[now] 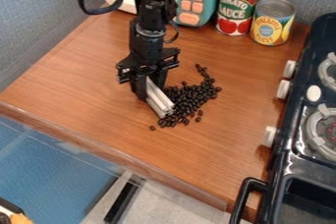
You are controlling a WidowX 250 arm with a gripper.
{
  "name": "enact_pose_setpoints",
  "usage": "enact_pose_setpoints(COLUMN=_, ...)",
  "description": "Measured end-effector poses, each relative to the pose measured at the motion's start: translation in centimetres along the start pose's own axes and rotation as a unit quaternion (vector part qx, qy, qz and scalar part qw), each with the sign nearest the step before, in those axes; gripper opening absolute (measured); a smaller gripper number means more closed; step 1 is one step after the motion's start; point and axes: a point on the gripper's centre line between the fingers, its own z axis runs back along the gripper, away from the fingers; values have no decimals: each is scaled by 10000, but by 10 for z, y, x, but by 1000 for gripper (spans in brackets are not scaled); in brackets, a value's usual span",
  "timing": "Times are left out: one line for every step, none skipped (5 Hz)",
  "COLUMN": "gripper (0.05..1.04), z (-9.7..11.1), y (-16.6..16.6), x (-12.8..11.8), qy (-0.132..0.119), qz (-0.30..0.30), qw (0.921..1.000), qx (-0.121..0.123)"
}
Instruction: Sweep into pile
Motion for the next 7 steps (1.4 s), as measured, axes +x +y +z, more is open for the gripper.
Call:
enact_pose_setpoints(gripper=384, z=0, y=-9, x=-2, qy=23, qz=18, qw=10000, qx=-9)
enact_pose_setpoints(gripper=384, z=1, y=-20, x=-2, qy=41, qz=109, qw=9999, qx=-40)
enact_pose_setpoints(gripper=384, z=1, y=-32, x=-2, qy=52, qz=164, qw=9998, qx=-74)
enact_pose_setpoints(gripper=384, z=2, y=-46, x=-2, qy=67, qz=210, qw=9997, qx=-101)
enact_pose_setpoints(gripper=384, z=3, y=-55, x=-2, qy=87, qz=265, qw=9996, qx=-86)
enact_pose_setpoints(gripper=384, z=4, y=-63, x=-1, qy=139, qz=323, qw=9993, qx=-113)
enact_pose_setpoints(gripper=384, z=4, y=-61, x=-5, qy=253, qz=327, qw=9991, qx=-43)
